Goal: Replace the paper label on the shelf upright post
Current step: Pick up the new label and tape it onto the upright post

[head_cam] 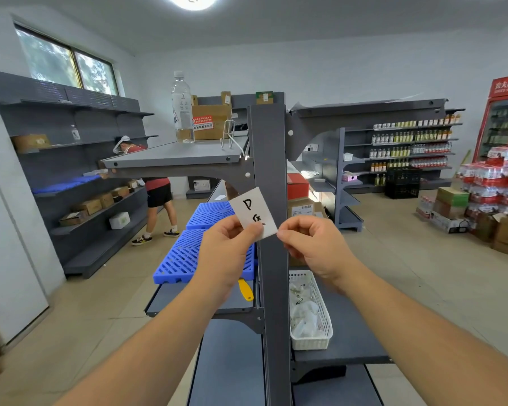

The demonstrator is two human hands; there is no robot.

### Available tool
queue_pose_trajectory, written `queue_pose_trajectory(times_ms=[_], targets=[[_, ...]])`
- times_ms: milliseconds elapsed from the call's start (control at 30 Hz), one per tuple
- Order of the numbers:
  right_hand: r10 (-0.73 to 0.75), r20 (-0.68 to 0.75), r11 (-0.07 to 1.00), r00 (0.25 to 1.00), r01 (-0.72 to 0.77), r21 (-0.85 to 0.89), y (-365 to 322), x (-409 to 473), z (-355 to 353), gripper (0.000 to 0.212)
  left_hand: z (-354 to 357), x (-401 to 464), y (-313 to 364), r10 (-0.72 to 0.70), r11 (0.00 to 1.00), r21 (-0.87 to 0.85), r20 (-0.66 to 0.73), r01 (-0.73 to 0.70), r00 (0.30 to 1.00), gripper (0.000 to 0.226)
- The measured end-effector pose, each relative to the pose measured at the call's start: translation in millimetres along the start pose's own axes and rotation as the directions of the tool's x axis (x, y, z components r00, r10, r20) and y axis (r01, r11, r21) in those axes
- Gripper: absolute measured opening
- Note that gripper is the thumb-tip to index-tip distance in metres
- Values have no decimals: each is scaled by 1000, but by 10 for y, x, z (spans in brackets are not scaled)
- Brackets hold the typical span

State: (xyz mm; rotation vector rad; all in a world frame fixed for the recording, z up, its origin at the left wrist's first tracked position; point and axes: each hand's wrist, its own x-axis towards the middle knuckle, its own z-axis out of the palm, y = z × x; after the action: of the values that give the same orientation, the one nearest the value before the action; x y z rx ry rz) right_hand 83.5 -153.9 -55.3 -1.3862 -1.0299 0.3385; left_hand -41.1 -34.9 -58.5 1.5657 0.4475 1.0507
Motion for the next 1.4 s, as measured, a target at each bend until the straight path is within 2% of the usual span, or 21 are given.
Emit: queue_pose_trajectory(times_ms=[533,600,667,767,800,867,967,1400], targets=[[-11,-25,998,1000,9,-61,4,24,7,14,49,17,-11,-17,1000,25,-4,17,1000,11],[-10,-24,999,1000,9,-47,15,33,13,13,55,13,3,-36,999,24,-11,36,999,18],[-6,-23,999,1000,5,-32,28,44,24,14,56,4,14,-62,998,26,-22,62,998,35],[-8,-35,999,999,7,-31,34,55,34,19,37,-13,-11,43,975,221,-92,-22,995,54],[-12,-39,999,999,11,-42,33,56,34,20,27,-26,-10,115,951,300,-103,-80,988,52],[-22,-40,998,999,20,-66,35,58,31,20,5,-55,19,239,898,393,-57,-198,969,34],[-44,-30,995,999,41,-90,43,70,34,20,-8,-81,61,288,840,457,82,-293,954,7],[-149,38,945,988,153,-289,44,68,-76,19,19,-81,104,230,802,518,193,-298,954,10]])
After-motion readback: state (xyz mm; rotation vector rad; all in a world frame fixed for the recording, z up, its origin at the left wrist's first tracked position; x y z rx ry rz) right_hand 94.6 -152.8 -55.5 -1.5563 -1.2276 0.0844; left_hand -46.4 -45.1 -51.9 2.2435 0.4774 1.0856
